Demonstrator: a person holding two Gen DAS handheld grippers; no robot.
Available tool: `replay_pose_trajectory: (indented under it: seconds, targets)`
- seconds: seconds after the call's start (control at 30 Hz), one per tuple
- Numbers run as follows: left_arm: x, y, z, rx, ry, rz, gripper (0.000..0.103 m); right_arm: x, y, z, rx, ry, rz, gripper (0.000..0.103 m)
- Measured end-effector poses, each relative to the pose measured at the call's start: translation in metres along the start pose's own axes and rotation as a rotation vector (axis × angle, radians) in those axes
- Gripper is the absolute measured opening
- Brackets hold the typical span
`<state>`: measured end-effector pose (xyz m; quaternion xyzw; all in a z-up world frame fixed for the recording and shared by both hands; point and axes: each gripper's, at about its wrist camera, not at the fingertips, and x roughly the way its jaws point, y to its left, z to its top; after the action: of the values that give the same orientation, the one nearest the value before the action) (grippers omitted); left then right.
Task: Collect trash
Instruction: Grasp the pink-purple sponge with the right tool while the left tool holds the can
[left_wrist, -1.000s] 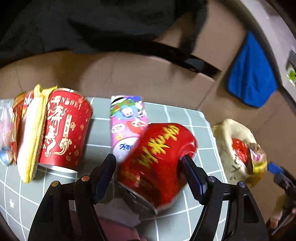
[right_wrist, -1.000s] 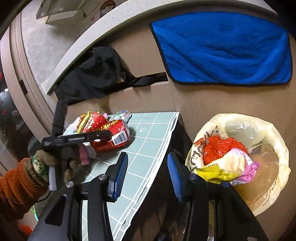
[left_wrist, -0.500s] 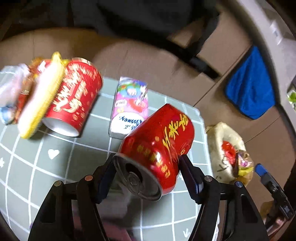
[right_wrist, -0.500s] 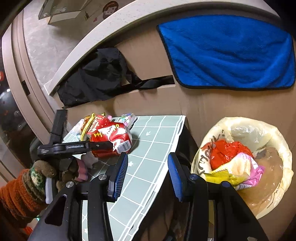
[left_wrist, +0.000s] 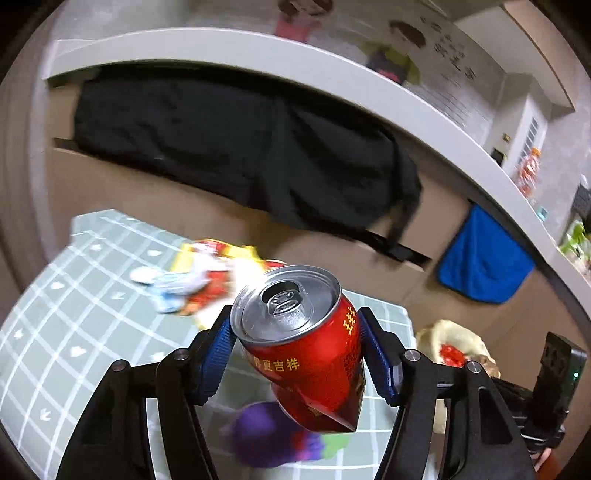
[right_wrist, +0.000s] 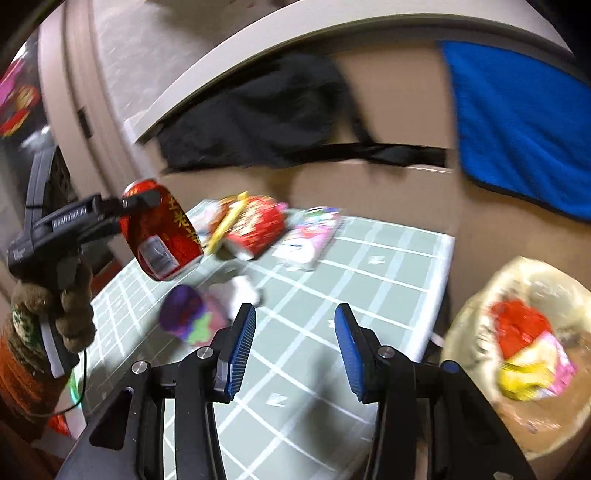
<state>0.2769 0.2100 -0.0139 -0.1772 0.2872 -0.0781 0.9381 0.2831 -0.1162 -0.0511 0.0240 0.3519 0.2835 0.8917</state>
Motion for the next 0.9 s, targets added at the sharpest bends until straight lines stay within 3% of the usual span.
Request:
replay_pose_trajectory:
  seconds: [0.3, 0.5, 0.67, 0.77, 0.9]
  targets:
    - [-0.041, 0.073, -0.022, -0.093, -0.017, 0.096, 0.065, 0.073, 0.075, 0.001, -0.151, 0.172, 0.158, 0.042]
    - [-0.064, 0.105, -0.037, -0.128, -0.024, 0.142, 0.065, 0.113, 0.092, 0.012, -0.209, 0.199, 0.16, 0.042]
    - [-0.072, 0.109, -0.054, -0.119, -0.014, 0.162, 0.065, 0.144, 0.096, 0.019, -0.233, 0.248, 0.161, 0.042]
    - [-0.075, 0.11, -0.061, -0.126, -0.013, 0.159, 0.065, 0.137, 0.096, 0.013, -0.187, 0.261, 0.188, 0.04]
    - [-0.078, 0.115, -0.066, -0.139, -0.009, 0.157, 0.065, 0.108, 0.12, -0.002, -0.296, 0.229, 0.208, 0.038]
